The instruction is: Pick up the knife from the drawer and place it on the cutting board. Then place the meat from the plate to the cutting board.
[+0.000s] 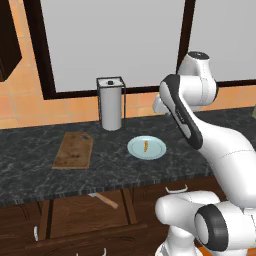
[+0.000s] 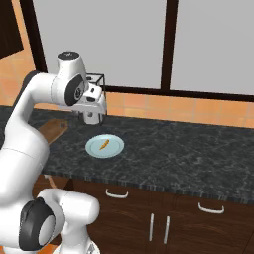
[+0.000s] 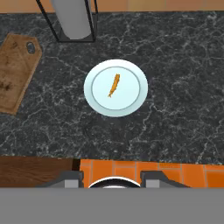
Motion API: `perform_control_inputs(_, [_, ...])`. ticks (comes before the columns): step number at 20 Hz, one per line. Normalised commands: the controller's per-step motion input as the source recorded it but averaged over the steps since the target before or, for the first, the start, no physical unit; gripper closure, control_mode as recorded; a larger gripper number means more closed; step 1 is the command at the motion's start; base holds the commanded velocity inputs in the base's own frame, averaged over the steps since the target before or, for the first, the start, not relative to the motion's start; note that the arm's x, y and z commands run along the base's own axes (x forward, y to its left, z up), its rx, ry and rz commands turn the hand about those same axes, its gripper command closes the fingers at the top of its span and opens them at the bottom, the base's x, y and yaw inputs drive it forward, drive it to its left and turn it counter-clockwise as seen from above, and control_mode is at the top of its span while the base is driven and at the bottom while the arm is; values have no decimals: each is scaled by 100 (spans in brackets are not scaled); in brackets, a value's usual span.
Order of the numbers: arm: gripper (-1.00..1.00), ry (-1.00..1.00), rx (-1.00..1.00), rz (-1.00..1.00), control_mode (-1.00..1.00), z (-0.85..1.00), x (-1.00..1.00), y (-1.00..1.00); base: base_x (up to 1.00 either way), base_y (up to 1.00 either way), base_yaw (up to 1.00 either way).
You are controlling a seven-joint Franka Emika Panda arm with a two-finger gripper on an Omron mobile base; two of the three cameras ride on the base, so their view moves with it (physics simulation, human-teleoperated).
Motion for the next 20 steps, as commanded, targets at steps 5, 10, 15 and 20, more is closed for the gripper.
perform_control_inputs(5, [-100, 2, 0, -1, -100, -3, -19, 1, 0, 0, 0])
perform_control_inputs(10, [-100, 12, -3, 0, -100, -38, -32, 6, 0, 0, 0])
perform_control_inputs(15, [-100, 4, 0, -1, -100, -46, 0, 0, 0, 0, 0])
perform_control_inputs(20, [-100, 2, 0, 0, -100, -7, -1, 0, 0, 0, 0])
